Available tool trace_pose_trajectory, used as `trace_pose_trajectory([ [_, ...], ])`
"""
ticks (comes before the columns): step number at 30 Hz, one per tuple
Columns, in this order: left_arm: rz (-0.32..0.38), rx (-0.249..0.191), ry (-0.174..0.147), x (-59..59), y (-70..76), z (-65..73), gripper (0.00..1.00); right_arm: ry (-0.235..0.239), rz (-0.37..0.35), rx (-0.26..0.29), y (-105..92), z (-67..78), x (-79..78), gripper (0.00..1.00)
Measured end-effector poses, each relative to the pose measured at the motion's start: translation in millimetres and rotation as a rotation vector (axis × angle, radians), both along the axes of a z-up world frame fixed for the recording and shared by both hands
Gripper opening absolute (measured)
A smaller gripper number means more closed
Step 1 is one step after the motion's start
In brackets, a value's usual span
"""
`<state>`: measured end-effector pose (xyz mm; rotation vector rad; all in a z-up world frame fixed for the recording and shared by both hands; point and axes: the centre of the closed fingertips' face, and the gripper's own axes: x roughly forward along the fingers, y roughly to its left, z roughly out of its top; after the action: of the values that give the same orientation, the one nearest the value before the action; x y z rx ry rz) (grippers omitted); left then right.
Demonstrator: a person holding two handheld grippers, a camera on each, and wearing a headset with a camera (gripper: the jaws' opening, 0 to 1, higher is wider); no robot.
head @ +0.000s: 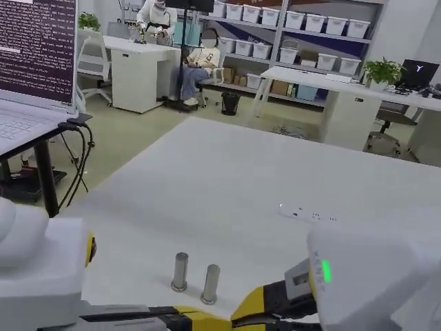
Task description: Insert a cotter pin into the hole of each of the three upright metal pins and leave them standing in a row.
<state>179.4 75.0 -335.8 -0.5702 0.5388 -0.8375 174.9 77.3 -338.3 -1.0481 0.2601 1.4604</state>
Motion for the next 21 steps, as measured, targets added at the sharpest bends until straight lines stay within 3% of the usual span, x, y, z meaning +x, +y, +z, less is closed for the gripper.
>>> trace_pose_trajectory([
  [3, -0.003, -0.014, 0.012, -0.1, 0.9, -1.0, 0.0, 0.006, -0.005, 0.0, 0.1, -0.2, -1.5, 0.0],
  [6, -0.007, -0.006, -0.003, -1.3, 1.2, 0.2, 0.0, 0.011, -0.021, 0.009, 0.7, 0.1, -1.5, 0.14],
  [8, -0.009, -0.001, -0.006, -2.2, 2.2, 0.5, 0.0, 0.01, -0.023, 0.008, 0.0, 0.2, -1.6, 0.13],
  [10, -0.018, 0.021, -0.03, -3.6, 3.8, 0.9, 0.0, 0.019, -0.03, 0.009, -1.0, 0.3, -1.3, 0.14],
  [16, -0.044, 0.068, -0.104, -7.4, 6.6, 5.3, 0.0, 0.169, -0.099, 0.057, -4.4, -1.1, -2.6, 0.15],
  [21, -0.073, 0.09, -0.194, -11.2, 7.6, 13.1, 0.0, 0.309, -0.152, 0.101, -5.6, -4.1, -5.4, 0.14],
])
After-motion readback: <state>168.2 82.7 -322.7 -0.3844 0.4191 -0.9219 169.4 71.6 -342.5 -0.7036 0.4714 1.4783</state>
